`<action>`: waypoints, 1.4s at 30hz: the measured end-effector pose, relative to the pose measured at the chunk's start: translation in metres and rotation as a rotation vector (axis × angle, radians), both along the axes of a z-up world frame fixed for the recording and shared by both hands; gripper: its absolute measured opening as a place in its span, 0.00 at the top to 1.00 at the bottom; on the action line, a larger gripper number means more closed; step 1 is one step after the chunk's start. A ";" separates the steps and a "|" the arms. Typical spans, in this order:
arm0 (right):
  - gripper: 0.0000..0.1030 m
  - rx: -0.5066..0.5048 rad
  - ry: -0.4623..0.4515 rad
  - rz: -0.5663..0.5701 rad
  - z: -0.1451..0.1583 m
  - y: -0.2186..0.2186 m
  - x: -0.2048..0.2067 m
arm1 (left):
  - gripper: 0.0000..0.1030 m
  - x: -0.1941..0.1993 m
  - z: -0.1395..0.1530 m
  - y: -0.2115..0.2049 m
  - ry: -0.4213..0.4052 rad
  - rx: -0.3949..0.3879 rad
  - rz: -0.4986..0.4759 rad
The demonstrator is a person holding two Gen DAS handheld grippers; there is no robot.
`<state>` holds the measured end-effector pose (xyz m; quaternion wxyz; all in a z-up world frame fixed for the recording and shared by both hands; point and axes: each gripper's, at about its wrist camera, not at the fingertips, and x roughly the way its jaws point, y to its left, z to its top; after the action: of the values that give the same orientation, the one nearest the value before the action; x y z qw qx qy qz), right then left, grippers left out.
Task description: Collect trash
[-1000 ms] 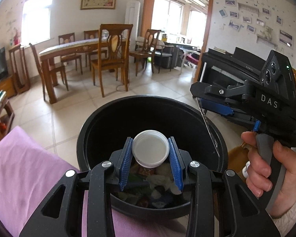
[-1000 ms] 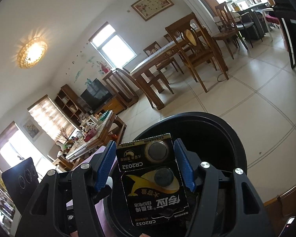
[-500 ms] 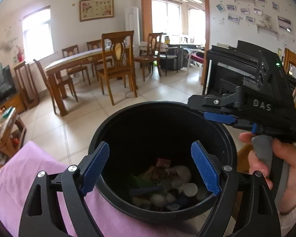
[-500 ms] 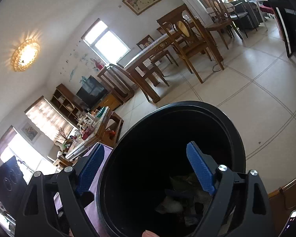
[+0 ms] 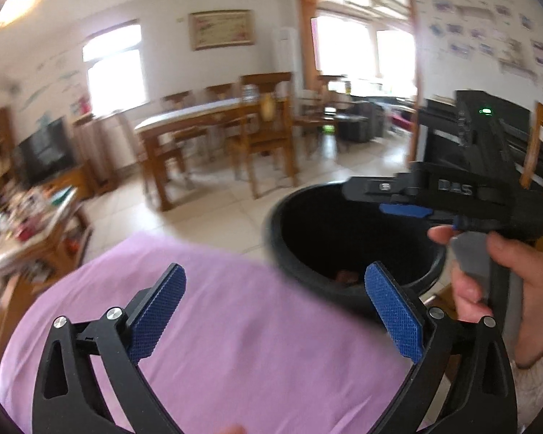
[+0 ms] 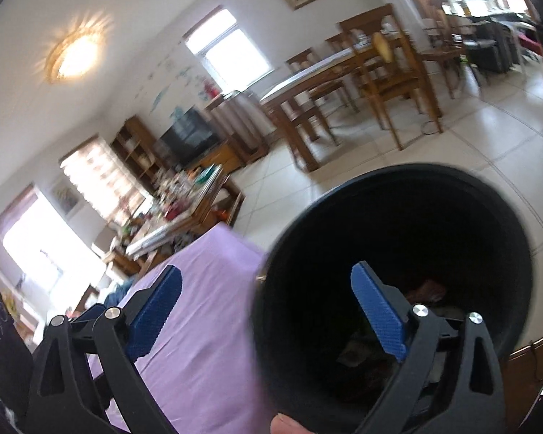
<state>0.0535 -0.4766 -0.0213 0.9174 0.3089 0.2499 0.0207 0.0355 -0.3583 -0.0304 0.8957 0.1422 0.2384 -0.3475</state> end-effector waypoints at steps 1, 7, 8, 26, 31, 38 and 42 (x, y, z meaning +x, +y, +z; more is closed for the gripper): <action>0.05 -0.020 0.005 0.031 0.003 0.018 0.003 | 0.05 0.000 0.000 0.023 0.006 -0.010 0.048; 0.05 -0.197 0.009 0.114 0.011 0.131 0.006 | 0.05 0.001 -0.001 0.161 0.016 -0.094 0.361; 0.05 -0.219 0.004 0.110 0.011 0.146 0.006 | 0.05 0.000 0.000 0.176 -0.003 -0.089 0.404; 0.05 -0.487 -0.095 0.115 0.021 0.271 0.004 | 0.05 -0.008 -0.007 0.294 0.047 -0.113 0.707; 0.05 -0.571 -0.181 0.120 0.028 0.294 -0.009 | 0.05 -0.001 -0.007 0.291 0.054 -0.131 0.722; 0.05 -0.555 -0.187 0.115 0.029 0.290 -0.008 | 0.05 -0.006 -0.008 0.292 0.045 -0.139 0.730; 0.05 -0.556 -0.187 0.115 0.027 0.291 -0.009 | 0.05 -0.007 -0.007 0.291 0.045 -0.144 0.737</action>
<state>0.0440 -0.1857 0.0058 0.9832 0.0280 0.1774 0.0319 0.0284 -0.0672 -0.0374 0.9629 -0.0241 0.2680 -0.0209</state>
